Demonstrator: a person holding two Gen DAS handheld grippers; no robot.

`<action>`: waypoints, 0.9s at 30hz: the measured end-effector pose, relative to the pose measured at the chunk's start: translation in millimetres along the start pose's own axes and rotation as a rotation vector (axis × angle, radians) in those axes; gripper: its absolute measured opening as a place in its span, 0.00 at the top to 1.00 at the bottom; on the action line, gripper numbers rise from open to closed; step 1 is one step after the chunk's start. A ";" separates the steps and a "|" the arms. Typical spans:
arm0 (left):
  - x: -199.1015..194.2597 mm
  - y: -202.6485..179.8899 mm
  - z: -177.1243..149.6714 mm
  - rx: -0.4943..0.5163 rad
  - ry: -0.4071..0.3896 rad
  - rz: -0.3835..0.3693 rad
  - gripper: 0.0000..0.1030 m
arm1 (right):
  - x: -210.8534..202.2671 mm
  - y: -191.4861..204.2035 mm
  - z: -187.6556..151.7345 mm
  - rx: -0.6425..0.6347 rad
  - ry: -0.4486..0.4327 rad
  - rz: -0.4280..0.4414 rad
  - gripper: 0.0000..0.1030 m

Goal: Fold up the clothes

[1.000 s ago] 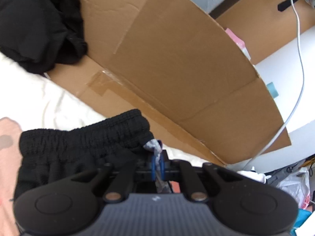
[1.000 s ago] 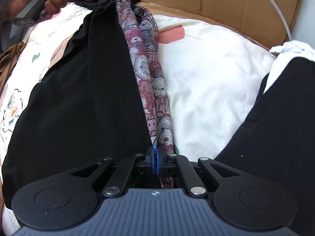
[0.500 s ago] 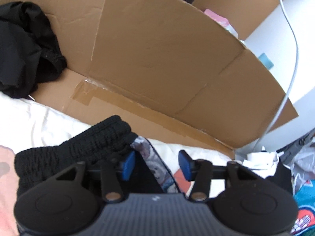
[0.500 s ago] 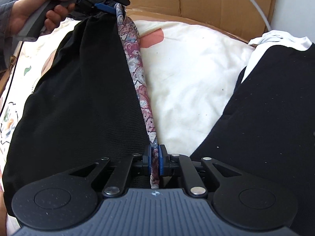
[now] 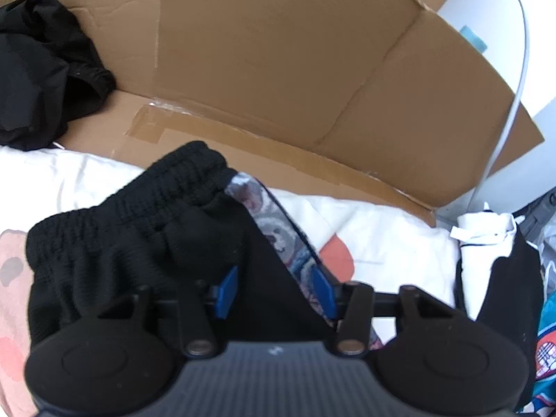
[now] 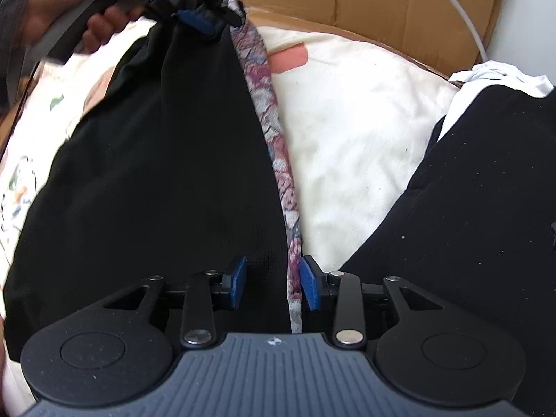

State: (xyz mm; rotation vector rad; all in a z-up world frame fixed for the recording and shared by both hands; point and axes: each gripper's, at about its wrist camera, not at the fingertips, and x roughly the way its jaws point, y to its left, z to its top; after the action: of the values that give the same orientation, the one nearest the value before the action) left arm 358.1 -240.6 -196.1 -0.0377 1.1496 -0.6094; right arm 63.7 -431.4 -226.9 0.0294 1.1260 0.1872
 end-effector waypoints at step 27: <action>-25.4 -13.7 10.9 -0.064 -0.143 0.002 0.36 | -9.5 -10.9 -13.1 -0.013 0.003 0.014 0.80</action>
State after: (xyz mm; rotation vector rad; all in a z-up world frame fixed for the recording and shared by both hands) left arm 354.7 -243.1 -165.5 -0.1324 1.0301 -0.5594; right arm 49.4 -444.6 -225.3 0.0254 1.1276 0.2073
